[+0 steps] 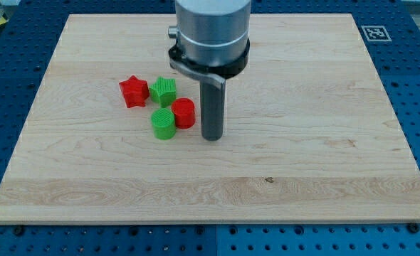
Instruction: Push green circle below the red star
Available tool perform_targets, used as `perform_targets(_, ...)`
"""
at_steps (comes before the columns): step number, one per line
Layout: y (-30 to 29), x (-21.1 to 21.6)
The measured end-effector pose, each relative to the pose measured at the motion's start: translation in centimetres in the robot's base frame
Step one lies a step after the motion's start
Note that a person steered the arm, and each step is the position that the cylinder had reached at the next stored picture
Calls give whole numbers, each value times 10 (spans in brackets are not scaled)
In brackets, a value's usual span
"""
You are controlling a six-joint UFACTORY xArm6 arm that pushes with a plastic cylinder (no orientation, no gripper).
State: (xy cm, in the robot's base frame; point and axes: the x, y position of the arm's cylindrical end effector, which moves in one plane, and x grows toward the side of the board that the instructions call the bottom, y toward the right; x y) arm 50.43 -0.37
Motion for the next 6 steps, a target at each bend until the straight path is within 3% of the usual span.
perform_targets(2,-43,9)
perform_targets(6,-116,-25)
